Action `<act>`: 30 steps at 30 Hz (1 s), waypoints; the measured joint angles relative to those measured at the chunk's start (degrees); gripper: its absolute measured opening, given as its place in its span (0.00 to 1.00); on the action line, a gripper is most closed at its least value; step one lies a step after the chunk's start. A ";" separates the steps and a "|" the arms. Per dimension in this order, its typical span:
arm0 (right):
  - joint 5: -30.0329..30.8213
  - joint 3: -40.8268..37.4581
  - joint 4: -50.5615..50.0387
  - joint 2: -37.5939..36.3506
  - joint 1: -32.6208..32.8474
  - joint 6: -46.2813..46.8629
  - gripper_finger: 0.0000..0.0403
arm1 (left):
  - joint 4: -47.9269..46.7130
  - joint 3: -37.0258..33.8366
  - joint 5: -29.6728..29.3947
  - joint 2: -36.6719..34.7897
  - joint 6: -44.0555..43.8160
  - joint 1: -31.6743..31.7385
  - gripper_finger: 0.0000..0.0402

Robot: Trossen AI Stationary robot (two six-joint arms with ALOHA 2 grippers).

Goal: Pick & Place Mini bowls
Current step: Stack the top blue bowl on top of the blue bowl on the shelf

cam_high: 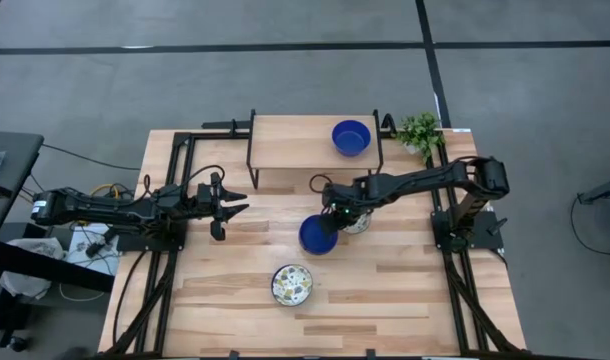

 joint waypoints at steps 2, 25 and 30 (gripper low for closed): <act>0.47 0.04 -0.01 -0.52 0.00 0.06 0.00 | -0.01 0.00 0.00 0.00 0.01 0.00 0.29; -3.87 2.49 -2.42 -7.94 -0.40 -4.64 0.00 | 0.44 0.00 0.00 0.00 -0.01 0.01 0.29; -9.28 2.54 -4.53 -11.94 -1.14 -6.90 0.00 | 0.60 0.00 0.02 0.00 -0.01 0.01 0.29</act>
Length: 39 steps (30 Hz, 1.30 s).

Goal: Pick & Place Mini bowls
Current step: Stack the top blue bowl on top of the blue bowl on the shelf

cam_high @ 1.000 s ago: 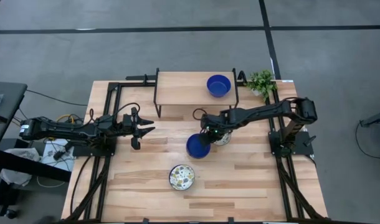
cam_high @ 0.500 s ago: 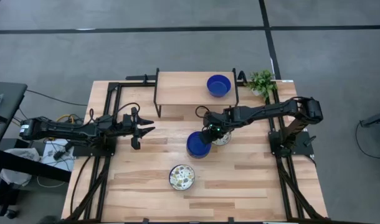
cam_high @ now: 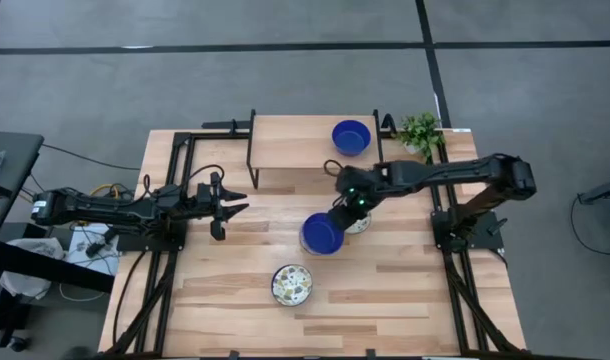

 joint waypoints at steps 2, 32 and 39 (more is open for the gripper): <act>-1.62 0.00 -1.41 -1.86 -0.15 -1.08 0.00 | 0.00 0.00 0.00 0.00 0.00 0.00 0.29; -12.62 -0.02 17.52 -19.16 -0.74 -4.67 0.00 | 0.50 0.00 0.00 0.00 0.00 0.00 0.29; -20.67 -0.02 34.92 -19.76 -0.68 -8.76 0.00 | 0.63 0.00 0.00 0.00 0.00 0.00 0.29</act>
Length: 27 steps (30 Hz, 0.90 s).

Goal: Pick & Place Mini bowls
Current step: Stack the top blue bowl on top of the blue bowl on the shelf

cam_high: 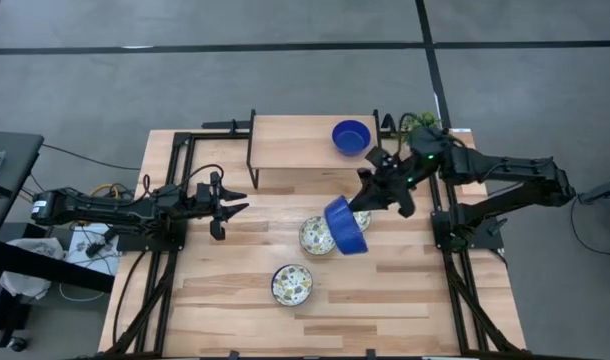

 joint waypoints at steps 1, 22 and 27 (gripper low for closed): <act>-0.94 -0.02 2.38 -0.01 0.00 -0.16 0.00 | 0.02 0.00 0.00 0.00 0.00 -0.02 0.29; -0.11 0.00 -3.28 2.10 -0.02 -2.71 0.00 | 0.02 0.00 0.00 0.00 0.00 -0.02 0.29; 9.60 -0.01 -27.30 2.13 0.00 -3.25 0.00 | 0.02 0.00 0.00 0.00 0.00 -0.02 0.29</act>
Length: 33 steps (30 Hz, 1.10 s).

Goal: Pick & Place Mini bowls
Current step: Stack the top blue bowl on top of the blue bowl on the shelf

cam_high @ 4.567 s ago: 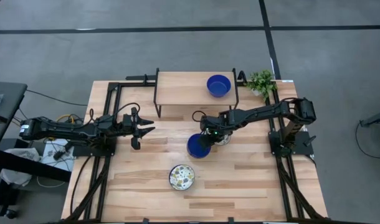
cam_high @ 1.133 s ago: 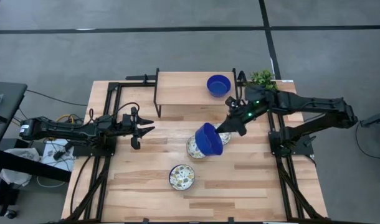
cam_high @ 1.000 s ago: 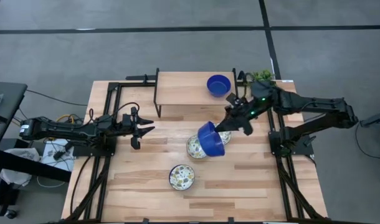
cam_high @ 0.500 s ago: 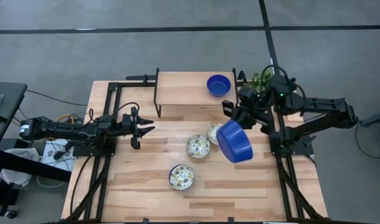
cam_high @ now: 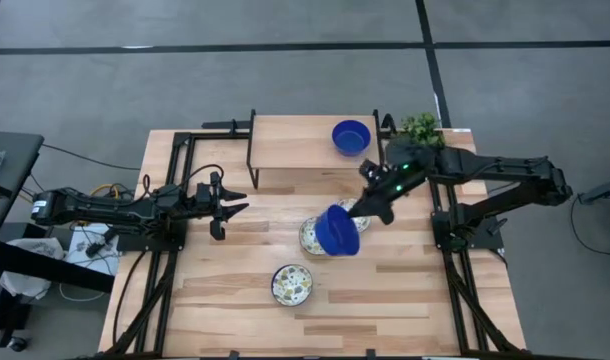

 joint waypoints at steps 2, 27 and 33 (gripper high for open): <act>2.07 -0.01 -8.37 0.00 0.38 0.01 0.00 | 0.00 0.00 0.00 0.00 0.00 0.02 0.29; 34.11 0.01 -56.07 0.44 1.02 11.66 0.00 | 0.00 0.00 0.00 0.00 0.00 0.02 0.29; 38.39 2.88 -56.10 0.44 -2.95 11.20 0.00 | 0.00 0.00 0.00 0.00 -0.02 0.02 0.29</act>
